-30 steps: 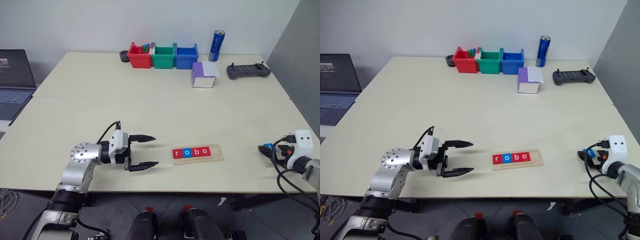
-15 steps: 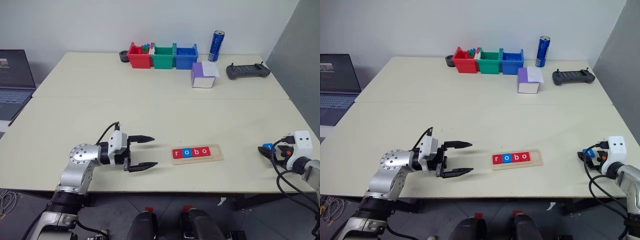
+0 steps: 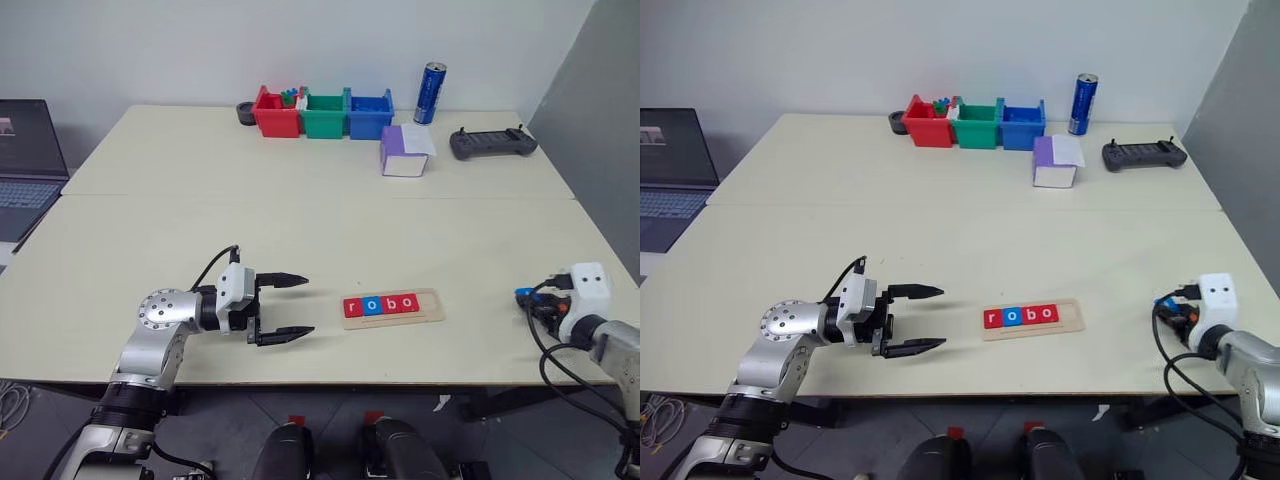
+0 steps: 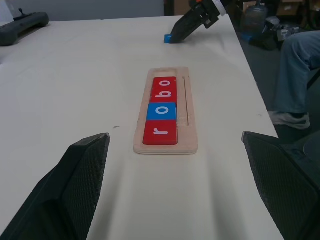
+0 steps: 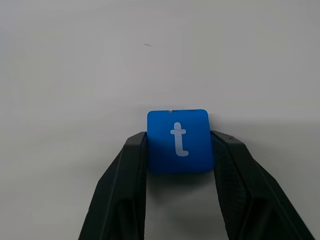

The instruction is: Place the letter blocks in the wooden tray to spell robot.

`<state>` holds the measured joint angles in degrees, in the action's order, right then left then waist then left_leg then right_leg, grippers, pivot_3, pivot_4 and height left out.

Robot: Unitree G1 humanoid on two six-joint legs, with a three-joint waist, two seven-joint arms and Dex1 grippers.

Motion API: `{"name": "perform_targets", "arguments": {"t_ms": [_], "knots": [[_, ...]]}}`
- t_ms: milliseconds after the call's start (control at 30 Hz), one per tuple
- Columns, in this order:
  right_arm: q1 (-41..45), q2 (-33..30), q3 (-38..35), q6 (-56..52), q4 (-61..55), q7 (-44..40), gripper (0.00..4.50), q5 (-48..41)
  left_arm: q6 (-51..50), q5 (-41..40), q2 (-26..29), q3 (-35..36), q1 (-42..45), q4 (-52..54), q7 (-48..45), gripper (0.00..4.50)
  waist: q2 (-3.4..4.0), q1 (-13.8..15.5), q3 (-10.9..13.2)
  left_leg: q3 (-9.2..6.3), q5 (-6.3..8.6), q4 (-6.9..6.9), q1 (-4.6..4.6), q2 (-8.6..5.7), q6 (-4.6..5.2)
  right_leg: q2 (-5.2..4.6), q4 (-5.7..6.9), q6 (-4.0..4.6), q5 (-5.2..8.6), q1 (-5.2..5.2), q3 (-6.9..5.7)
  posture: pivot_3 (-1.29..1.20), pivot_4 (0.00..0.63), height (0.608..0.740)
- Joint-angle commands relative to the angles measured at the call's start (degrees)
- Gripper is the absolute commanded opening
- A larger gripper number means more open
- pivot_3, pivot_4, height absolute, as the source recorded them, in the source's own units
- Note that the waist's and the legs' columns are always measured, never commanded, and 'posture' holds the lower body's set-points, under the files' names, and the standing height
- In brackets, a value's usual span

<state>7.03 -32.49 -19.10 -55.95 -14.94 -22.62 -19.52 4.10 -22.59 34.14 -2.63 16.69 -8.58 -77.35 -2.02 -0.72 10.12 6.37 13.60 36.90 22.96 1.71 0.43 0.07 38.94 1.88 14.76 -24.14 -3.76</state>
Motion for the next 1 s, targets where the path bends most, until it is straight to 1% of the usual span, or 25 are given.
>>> {"name": "perform_targets", "arguments": {"t_ms": [33, 167, 300, 433, 567, 700, 867, 900, 967, 1000], "knots": [[4.97, 1.91, 1.63, -6.99, -9.41, 7.37, 1.47, 1.21, 0.37, -0.23, 0.49, 0.24, 1.27, 0.60, -0.83, 4.50, 0.03, -0.07, 0.02, 0.00, 0.00, -0.01, 0.01, -0.01, 0.00, 0.00, 0.01, 0.00, 0.00, -0.02, 0.00, 0.00, 0.150, 0.740], [7.82, 8.40, 2.99, -13.37, -12.95, 15.48, 1.47, 3.77, 0.55, 0.22, 0.55, -0.01, 2.32, -0.45, -1.36, 4.50, -0.01, 0.51, 0.00, -0.04, 0.00, -0.05, 0.08, -0.04, -0.01, 0.00, -0.08, 0.00, 0.01, -0.02, -0.01, 0.00, 0.150, 0.740], [7.98, 11.88, 4.43, -15.02, -13.25, 18.07, 1.47, 4.89, 0.89, 0.53, 0.48, -0.16, 2.90, -1.17, -1.68, 4.50, 0.00, 0.70, 0.00, -0.03, 0.01, -0.06, 0.19, -0.08, -0.01, -0.03, -0.19, -0.01, 0.01, -0.06, 0.00, 0.00, 0.150, 0.740], [6.61, 12.56, 5.71, -16.07, -14.47, 17.40, 1.47, 3.90, 0.97, 0.61, 0.52, -0.10, 2.92, -1.29, -1.83, 4.50, 0.00, 0.63, 0.00, -0.03, 0.01, -0.04, 0.22, -0.09, 0.00, -0.04, -0.20, -0.01, 0.00, -0.08, 0.00, 0.00, 0.150, 0.740], [5.72, 11.65, 6.38, -16.48, -13.87, 16.07, 1.47, 3.36, 0.84, 0.80, 0.42, 0.09, 2.83, -1.23, -1.81, 4.50, 0.00, 0.57, 0.00, -0.06, 0.01, -0.05, 0.19, -0.07, 0.00, -0.02, -0.17, -0.01, 0.01, -0.09, -0.03, 0.00, 0.150, 0.740], [6.93, 11.34, 6.75, -16.38, -12.84, 15.47, 1.47, 3.57, 0.71, 0.86, 0.37, 0.23, 2.38, -0.80, -1.69, 4.50, 0.00, 0.46, 0.00, -0.05, 0.01, -0.04, 0.17, -0.06, 0.00, -0.02, -0.15, -0.01, 0.01, -0.08, -0.03, 0.00, 0.150, 0.740], [8.01, 9.36, 8.02, -16.03, -12.50, 14.29, 3.17, 3.96, 0.78, 0.92, 0.28, 0.27, 2.22, -0.64, -1.47, 4.50, 0.00, 0.46, 0.00, -0.05, 0.01, -0.05, 0.18, -0.07, 0.01, -0.02, -0.16, -0.01, 0.01, -0.08, -0.02, 0.00, 0.150, 0.740], [8.42, 8.20, 8.19, -15.90, -12.30, 13.59, 3.47, 3.88, 0.80, 0.91, 0.27, 0.28, 2.15, -0.57, -1.42, 4.50, 0.00, 0.46, 0.00, -0.05, 0.01, -0.04, 0.18, -0.07, 0.01, -0.02, -0.16, -0.01, 0.01, -0.08, -0.02, 0.00, 0.150, 0.740], [9.43, 5.48, 8.39, -16.18, -12.12, 11.57, 4.22, 3.27, 0.86, 0.89, 0.28, 0.35, 1.99, -0.48, -1.37, 4.50, 0.00, 0.47, 0.00, -0.05, 0.01, -0.05, 0.18, -0.07, 0.01, -0.02, -0.17, -0.01, 0.01, -0.08, -0.02, 0.00, 0.150, 0.740], [9.90, 3.59, 8.71, -16.45, -12.01, 9.93, 4.46, 2.69, 0.88, 0.89, 0.29, 0.37, 1.97, -0.46, -1.32, 4.50, 0.00, 0.48, 0.00, -0.05, 0.01, -0.05, 0.19, -0.07, 0.01, -0.02, -0.17, -0.01, 0.01, -0.08, -0.03, 0.00, 0.150, 0.740]]}}
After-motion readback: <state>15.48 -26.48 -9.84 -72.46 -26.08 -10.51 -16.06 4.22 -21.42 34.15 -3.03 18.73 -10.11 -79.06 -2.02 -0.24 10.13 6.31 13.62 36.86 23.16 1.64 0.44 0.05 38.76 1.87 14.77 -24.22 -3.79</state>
